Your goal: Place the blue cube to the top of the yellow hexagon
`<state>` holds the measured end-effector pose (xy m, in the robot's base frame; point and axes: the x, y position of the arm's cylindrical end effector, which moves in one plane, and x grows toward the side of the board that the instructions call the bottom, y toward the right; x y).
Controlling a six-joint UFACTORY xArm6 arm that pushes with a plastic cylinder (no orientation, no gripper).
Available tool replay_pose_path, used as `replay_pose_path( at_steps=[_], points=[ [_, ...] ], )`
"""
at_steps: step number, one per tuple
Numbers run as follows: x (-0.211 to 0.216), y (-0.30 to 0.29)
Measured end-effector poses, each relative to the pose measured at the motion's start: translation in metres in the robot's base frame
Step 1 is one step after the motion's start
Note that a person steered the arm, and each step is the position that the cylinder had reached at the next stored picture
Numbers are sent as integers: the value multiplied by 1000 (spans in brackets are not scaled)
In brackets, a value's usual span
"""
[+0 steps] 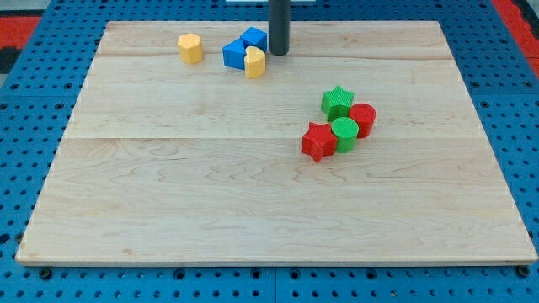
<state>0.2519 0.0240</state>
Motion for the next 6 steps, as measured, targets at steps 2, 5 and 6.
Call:
replay_pose_path(
  at_steps=[2, 5, 6],
  points=[
    [-12, -95],
    [-58, -153],
    [-24, -151]
  ],
)
